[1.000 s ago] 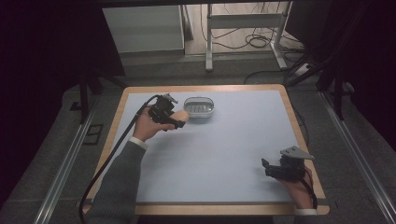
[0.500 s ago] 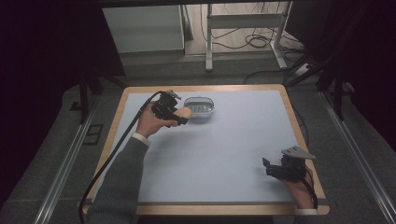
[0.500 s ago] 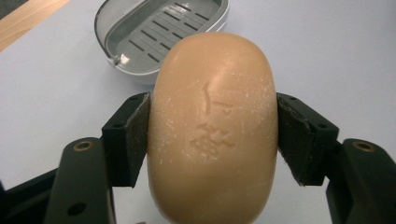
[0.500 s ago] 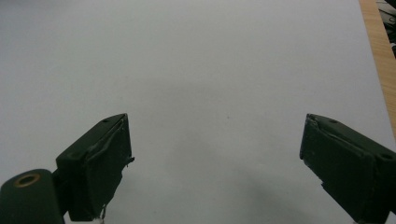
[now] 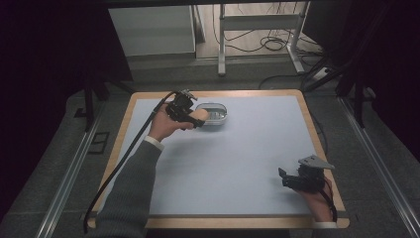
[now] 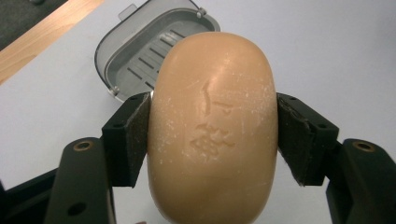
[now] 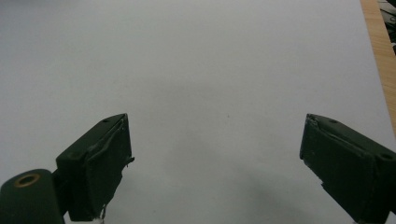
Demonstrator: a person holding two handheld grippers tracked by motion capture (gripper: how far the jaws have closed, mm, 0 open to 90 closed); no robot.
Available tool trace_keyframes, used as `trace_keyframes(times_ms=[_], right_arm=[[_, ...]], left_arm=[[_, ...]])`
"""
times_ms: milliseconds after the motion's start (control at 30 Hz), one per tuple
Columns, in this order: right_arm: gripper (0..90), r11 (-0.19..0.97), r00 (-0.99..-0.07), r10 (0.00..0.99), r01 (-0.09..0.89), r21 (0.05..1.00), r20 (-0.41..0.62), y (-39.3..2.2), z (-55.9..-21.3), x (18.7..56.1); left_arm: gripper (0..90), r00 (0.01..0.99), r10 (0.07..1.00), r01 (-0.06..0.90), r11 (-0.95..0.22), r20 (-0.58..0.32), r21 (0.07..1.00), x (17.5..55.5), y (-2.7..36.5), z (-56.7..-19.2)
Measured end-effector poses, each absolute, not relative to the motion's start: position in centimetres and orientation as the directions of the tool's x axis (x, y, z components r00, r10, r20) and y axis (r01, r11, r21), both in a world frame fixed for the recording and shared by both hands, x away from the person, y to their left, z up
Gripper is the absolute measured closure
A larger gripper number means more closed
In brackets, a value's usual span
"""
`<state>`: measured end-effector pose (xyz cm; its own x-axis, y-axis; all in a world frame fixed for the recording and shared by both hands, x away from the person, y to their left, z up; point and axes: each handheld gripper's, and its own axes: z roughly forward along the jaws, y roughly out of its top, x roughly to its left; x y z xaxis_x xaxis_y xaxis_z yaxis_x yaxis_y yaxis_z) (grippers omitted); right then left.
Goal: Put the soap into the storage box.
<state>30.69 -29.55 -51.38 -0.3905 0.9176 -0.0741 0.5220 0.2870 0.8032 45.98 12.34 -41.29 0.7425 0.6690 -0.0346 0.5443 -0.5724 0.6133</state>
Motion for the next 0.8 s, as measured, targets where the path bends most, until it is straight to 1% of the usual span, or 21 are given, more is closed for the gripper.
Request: trace_keyframes(times_ms=[133, 567, 767, 800], right_arm=[[8.8, 0.291, -0.392, 0.917, 0.523, 0.801, -0.076, -29.5, -51.4, 30.7], [8.8, 0.291, -0.392, 0.917, 0.525, 0.800, -0.076, -29.6, -51.5, 30.8], [8.8, 0.289, -0.391, 0.917, 0.526, 0.800, -0.075, -29.6, -51.5, 30.8], [8.8, 0.288, -0.392, 0.917, 0.526, 0.800, -0.072, -29.6, -51.5, 30.8]], left_arm=[[32.4, 0.745, 0.666, 0.538, -0.583, -0.020, 0.608, 46.3, 11.9, -41.0], [32.4, 0.758, 0.652, 0.535, -0.602, -0.022, 0.593, 48.2, 10.6, -41.7], [32.4, 0.763, 0.646, 0.531, -0.623, -0.006, 0.575, 49.2, 10.1, -42.0], [32.4, 0.766, 0.643, 0.523, -0.629, 0.008, 0.575, 49.5, 9.9, -42.1]])
